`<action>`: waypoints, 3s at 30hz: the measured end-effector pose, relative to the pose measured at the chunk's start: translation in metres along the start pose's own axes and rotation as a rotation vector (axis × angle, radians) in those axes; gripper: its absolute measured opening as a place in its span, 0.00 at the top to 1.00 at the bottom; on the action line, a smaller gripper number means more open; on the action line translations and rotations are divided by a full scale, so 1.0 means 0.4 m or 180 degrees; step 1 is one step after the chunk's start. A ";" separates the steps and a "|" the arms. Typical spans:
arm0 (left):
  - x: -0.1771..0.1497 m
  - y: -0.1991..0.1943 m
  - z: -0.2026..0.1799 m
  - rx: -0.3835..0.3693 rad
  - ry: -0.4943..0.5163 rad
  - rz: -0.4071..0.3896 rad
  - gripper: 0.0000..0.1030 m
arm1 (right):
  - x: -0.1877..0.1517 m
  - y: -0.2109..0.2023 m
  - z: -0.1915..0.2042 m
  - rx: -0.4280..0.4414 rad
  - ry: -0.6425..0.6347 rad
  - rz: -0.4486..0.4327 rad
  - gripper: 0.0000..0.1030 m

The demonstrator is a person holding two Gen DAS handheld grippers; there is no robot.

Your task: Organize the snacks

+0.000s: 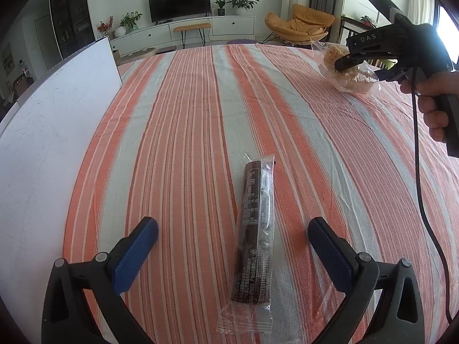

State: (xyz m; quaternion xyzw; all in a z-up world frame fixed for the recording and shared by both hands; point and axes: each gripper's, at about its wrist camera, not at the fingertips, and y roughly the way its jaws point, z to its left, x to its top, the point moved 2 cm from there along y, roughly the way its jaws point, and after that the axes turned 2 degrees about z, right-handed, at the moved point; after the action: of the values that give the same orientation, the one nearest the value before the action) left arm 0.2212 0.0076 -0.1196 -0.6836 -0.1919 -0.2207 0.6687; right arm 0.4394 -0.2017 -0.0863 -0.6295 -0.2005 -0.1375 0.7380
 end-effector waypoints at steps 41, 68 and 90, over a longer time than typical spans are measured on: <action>-0.192 -0.591 0.759 0.0413 -0.1236 -0.0370 0.58 | -0.455 -0.458 0.945 0.2021 -0.0749 0.0011 0.15; -0.275 -0.673 0.699 0.1407 -0.0962 -0.0305 0.00 | -0.611 -0.506 0.979 0.0699 -0.1337 -0.0324 0.16; -0.274 -0.675 0.719 0.1029 -0.0952 -0.0374 0.00 | -0.660 -0.469 1.009 0.0434 -0.1448 -0.0220 0.16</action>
State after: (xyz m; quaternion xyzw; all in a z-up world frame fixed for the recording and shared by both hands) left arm -0.0072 0.3070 0.0406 -0.5804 -0.3612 -0.1218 0.7196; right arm 0.0715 0.1506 0.0051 -0.5857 -0.3918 -0.0035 0.7095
